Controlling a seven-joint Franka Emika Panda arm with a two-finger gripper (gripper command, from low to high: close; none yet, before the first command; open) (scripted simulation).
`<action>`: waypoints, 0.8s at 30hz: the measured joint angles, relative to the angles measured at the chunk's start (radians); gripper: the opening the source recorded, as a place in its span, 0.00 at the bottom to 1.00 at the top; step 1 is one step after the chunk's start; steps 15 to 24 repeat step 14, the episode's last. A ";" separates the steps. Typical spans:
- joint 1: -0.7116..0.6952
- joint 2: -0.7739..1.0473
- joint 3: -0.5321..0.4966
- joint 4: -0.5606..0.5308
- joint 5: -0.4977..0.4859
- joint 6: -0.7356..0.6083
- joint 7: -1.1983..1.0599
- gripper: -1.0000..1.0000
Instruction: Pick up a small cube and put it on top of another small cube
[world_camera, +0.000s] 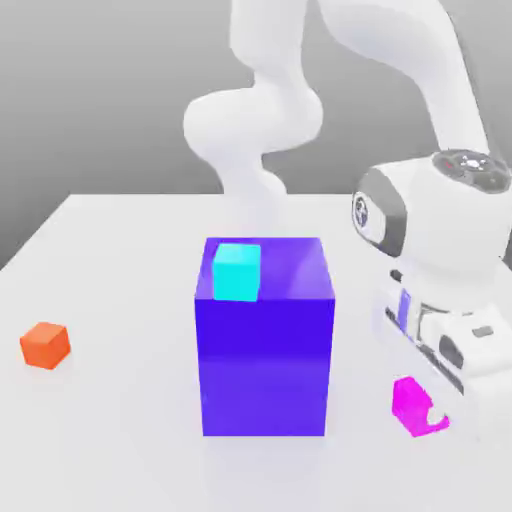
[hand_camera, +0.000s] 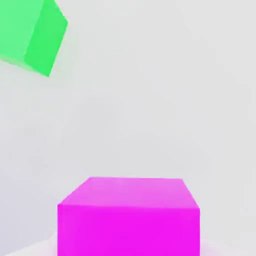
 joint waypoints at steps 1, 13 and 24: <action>0.025 -0.027 0.020 -0.025 -0.011 0.001 -0.021 0.00; 0.180 0.042 0.036 -0.122 -0.020 0.197 -0.136 1.00; 0.180 0.042 0.036 -0.122 -0.020 0.197 -0.136 1.00</action>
